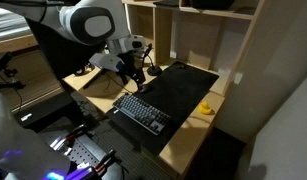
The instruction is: Press the escape key on the keyboard
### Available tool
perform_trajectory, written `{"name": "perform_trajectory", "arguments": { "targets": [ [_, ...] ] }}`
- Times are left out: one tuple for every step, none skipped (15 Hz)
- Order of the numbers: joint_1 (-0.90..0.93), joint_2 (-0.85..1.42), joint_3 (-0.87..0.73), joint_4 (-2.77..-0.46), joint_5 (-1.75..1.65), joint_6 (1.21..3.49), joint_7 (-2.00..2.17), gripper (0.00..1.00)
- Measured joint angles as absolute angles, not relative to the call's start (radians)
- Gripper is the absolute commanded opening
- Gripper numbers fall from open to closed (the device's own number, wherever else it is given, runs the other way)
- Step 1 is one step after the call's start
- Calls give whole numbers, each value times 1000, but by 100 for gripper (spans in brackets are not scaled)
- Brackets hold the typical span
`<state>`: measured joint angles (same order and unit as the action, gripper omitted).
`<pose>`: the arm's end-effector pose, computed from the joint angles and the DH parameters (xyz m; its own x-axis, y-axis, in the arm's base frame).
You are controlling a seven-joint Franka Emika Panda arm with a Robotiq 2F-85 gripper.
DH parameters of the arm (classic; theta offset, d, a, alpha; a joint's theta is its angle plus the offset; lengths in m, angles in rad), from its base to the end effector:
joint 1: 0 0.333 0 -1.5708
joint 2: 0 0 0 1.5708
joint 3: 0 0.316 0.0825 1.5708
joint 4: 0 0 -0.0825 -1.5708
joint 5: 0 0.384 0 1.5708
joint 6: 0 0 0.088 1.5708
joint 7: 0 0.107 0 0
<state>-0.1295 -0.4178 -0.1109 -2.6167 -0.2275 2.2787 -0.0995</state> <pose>0.3905 -0.1003 0.3960 0.9983 0.0122 0.0563 0.0040 -0.9895 0.1446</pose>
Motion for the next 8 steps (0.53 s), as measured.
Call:
{"name": "perform_trajectory", "arguments": {
  "targets": [
    [-130, -418, -111, -2617, -227, 2279, -99, 100],
    [-130, -418, -111, -2617, -227, 2279, -99, 100],
    [-130, -418, -111, -2617, -227, 2279, -99, 100],
    [-130, -415, -111, -2616, -226, 2278, -89, 100],
    [-130, -404, -111, -2616, -220, 2277, -76, 100],
    [-127, -385, -108, -2616, -218, 2277, -68, 100],
    [-114, -359, -101, -2619, -211, 2280, -71, 100],
    [-83, -333, -91, -2625, -183, 2295, -92, 100]
  ]
}}
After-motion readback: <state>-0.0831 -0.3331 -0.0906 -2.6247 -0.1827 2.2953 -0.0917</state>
